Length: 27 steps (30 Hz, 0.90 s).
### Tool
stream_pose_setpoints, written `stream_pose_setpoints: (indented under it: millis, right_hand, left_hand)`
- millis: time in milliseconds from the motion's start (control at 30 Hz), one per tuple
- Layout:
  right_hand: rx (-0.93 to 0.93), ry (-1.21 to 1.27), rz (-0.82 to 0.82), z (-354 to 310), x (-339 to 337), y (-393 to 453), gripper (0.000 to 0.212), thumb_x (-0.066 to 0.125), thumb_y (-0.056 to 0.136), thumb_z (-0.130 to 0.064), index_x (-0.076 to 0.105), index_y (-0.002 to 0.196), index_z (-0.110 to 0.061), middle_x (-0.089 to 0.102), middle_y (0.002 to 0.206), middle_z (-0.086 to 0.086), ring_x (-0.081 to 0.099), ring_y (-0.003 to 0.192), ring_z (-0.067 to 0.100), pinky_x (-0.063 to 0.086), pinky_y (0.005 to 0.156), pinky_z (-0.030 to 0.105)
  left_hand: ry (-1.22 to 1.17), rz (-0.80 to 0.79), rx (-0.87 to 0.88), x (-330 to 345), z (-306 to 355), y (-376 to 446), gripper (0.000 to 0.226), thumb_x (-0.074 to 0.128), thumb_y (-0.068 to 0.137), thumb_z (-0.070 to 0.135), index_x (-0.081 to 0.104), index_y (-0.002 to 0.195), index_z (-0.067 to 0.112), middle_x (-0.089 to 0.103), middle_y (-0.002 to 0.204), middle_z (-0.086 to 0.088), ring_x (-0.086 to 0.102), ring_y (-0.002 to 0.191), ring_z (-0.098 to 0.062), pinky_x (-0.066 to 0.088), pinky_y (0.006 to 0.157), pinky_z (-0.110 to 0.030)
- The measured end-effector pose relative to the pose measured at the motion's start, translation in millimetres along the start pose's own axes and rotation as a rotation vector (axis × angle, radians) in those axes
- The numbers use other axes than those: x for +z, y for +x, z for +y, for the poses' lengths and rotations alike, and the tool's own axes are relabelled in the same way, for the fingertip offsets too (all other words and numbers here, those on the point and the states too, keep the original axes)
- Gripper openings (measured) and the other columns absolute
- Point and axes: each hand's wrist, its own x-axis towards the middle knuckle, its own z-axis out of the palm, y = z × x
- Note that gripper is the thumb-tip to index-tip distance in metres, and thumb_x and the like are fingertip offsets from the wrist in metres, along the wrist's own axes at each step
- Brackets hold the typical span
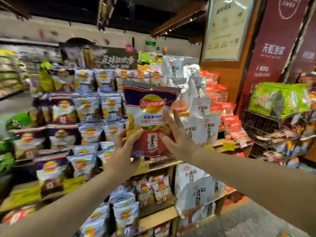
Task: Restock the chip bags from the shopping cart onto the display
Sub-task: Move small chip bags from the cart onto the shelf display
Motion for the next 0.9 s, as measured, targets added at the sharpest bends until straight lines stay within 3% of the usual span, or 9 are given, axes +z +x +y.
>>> stream_pose_setpoints:
  millis: [67, 133, 200, 267, 400, 600, 733, 833, 900]
  right_hand:
    - [-0.018, 0.127, -0.034, -20, 17, -2, 0.069, 0.048, 0.098, -0.031, -0.005, 0.131, -0.061, -0.007, 0.159, -0.01, 0.004, 0.141, -0.003, 0.014, 0.106, 0.001]
    - [0.005, 0.264, -0.112, -40, 31, -8, 0.074, 0.049, 0.096, -0.042, -0.013, 0.126, -0.069, 0.004, 0.16, -0.009, 0.016, 0.143, 0.006, 0.017, 0.117, 0.028]
    - [0.035, 0.379, -0.17, -58, 47, -16, 0.075, 0.05, 0.091, -0.052, -0.015, 0.119, -0.077, 0.016, 0.159, -0.005, 0.035, 0.133, 0.012, 0.027, 0.111, 0.039]
    - [0.011, 0.432, -0.189, -75, 61, -26, 0.072, 0.049, 0.094, -0.049, -0.013, 0.119, -0.077, 0.009, 0.159, -0.013, 0.021, 0.143, 0.013, 0.021, 0.116, 0.044]
    - [-0.132, 0.426, -0.173, -115, 95, -44, 0.064, 0.044, 0.094, -0.052, -0.005, 0.127, -0.076, 0.005, 0.154, -0.026, 0.001, 0.146, 0.004, 0.014, 0.119, 0.046]
    - [-0.153, 0.591, -0.106, -185, 141, -59, 0.069, 0.044, 0.08, -0.076, -0.006, 0.127, -0.076, 0.018, 0.158, 0.004, 0.04, 0.125, 0.01, 0.026, 0.114, 0.052]
    - [-0.096, 0.661, -0.046, -235, 177, -64, 0.082, 0.057, 0.07, -0.078, -0.005, 0.123, -0.079, 0.014, 0.159, -0.005, 0.028, 0.141, 0.016, 0.032, 0.11, 0.055]
    - [-0.087, 0.663, -0.052, -276, 211, -67, 0.079, 0.06, 0.074, -0.07, 0.002, 0.127, -0.076, 0.027, 0.15, -0.026, 0.034, 0.138, 0.01, 0.036, 0.109, 0.051]
    - [-0.106, 0.602, -0.091, -307, 234, -69, 0.071, 0.058, 0.083, -0.061, 0.004, 0.129, -0.072, 0.025, 0.152, -0.021, 0.031, 0.14, 0.015, 0.034, 0.111, 0.047]
  left_hand:
    - [0.098, 0.02, 0.009, -30, 6, -25, 0.11, 0.08, 0.059, -0.012, 0.02, 0.13, 0.048, 0.018, 0.134, -0.001, 0.055, 0.102, -0.051, 0.053, 0.073, -0.038]
    - [0.182, 0.018, 0.032, -58, 10, -46, 0.112, 0.083, 0.053, -0.013, 0.024, 0.132, 0.04, 0.021, 0.131, -0.002, 0.057, 0.096, -0.054, 0.055, 0.064, -0.045]
    - [0.296, 0.025, 0.012, -84, 15, -65, 0.113, 0.085, 0.049, -0.012, 0.026, 0.132, 0.038, 0.023, 0.131, -0.005, 0.059, 0.093, -0.053, 0.056, 0.06, -0.045]
    - [0.358, 0.035, -0.024, -107, 24, -86, 0.111, 0.085, 0.05, -0.011, 0.028, 0.131, 0.038, 0.024, 0.132, -0.006, 0.06, 0.092, -0.052, 0.057, 0.06, -0.045]
    - [0.413, 0.04, 0.02, -155, 36, -127, 0.104, 0.085, 0.049, -0.013, 0.035, 0.13, 0.029, 0.025, 0.13, -0.01, 0.06, 0.095, -0.044, 0.054, 0.074, -0.038]
    - [0.422, 0.106, -0.067, -216, 43, -180, 0.107, 0.083, 0.055, -0.013, 0.028, 0.131, 0.037, 0.021, 0.133, -0.008, 0.046, 0.108, -0.035, 0.049, 0.082, -0.033]
    - [0.412, 0.114, -0.149, -267, 40, -210, 0.106, 0.082, 0.058, -0.01, 0.024, 0.131, 0.04, 0.016, 0.136, -0.002, 0.039, 0.109, -0.028, 0.046, 0.079, -0.026]
    - [0.381, 0.022, -0.33, -309, 30, -229, 0.102, 0.078, 0.071, 0.001, 0.013, 0.128, 0.054, -0.005, 0.146, 0.006, 0.037, 0.123, -0.026, 0.048, 0.086, -0.022]
    - [0.328, -0.061, -0.466, -341, 18, -244, 0.11, 0.076, 0.077, 0.009, -0.006, 0.129, 0.062, -0.021, 0.15, 0.008, 0.029, 0.137, -0.028, 0.049, 0.092, -0.027]
